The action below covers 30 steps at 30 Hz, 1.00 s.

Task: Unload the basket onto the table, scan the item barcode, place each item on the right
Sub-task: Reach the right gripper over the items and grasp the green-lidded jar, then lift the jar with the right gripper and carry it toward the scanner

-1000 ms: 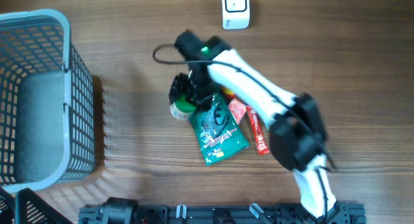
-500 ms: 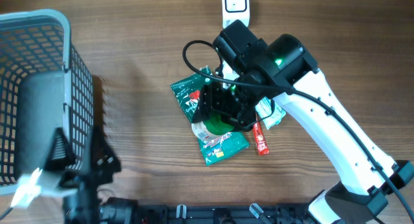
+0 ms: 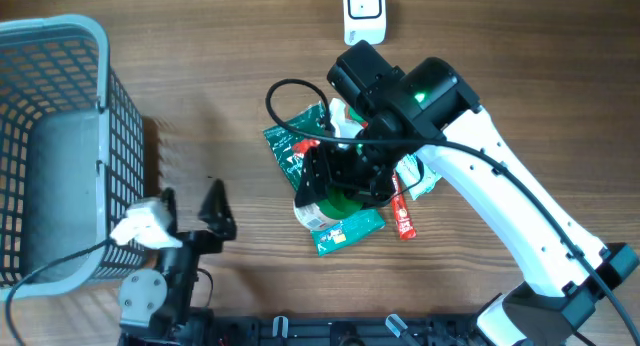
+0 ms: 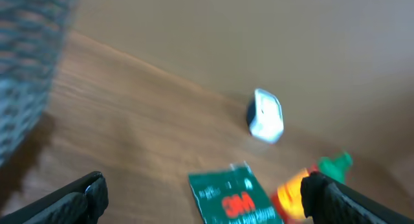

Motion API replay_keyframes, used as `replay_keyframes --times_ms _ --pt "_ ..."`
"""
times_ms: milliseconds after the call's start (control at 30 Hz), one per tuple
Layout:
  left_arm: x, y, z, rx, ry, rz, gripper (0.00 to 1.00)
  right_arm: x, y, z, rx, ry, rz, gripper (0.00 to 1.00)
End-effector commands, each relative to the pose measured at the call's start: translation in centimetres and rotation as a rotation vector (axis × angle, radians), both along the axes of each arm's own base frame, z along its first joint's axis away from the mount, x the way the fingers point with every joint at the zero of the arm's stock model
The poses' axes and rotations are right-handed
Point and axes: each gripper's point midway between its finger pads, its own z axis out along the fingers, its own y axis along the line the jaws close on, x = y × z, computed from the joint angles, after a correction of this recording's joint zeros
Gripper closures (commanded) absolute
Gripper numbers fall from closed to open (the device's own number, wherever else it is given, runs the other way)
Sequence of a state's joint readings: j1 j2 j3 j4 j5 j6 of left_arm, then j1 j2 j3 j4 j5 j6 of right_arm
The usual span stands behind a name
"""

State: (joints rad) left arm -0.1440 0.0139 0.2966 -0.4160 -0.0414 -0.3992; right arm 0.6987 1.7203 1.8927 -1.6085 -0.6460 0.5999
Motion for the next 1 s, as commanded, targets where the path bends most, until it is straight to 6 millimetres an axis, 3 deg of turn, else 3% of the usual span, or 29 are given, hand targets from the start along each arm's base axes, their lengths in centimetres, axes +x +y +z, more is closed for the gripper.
replay_keyframes --times_ms 0,100,267,367,600,867,967 --pt "-0.9 -3.8 -0.1 0.277 -0.062 -0.264 0.0 -0.3 -0.3 0.8 0.029 -0.047 0.034 0.3" --pt "-0.6 -2.8 -0.5 0.314 -0.046 -0.21 0.0 -0.3 -0.4 0.8 0.032 -0.05 0.037 0.29" --pt "-0.7 -2.8 -1.0 0.315 -0.022 -0.215 0.0 -1.7 1.0 2.7 0.19 -0.002 0.122 0.29" --pt "-0.9 -2.8 -2.2 0.316 0.024 -0.222 0.0 -1.8 1.0 2.7 0.207 0.027 0.117 0.29" --pt "-1.6 -2.7 -4.7 0.32 0.133 -0.239 0.0 -1.7 -0.8 -1.0 0.163 0.282 -0.031 0.3" --pt "-1.8 -2.6 -5.3 0.317 0.157 -0.242 0.0 1.0 -5.2 -4.8 0.113 0.333 -0.166 0.3" --pt "-2.0 -2.6 -5.8 0.318 0.18 -0.245 0.0 2.0 -6.2 -4.7 0.145 0.275 -0.162 0.31"
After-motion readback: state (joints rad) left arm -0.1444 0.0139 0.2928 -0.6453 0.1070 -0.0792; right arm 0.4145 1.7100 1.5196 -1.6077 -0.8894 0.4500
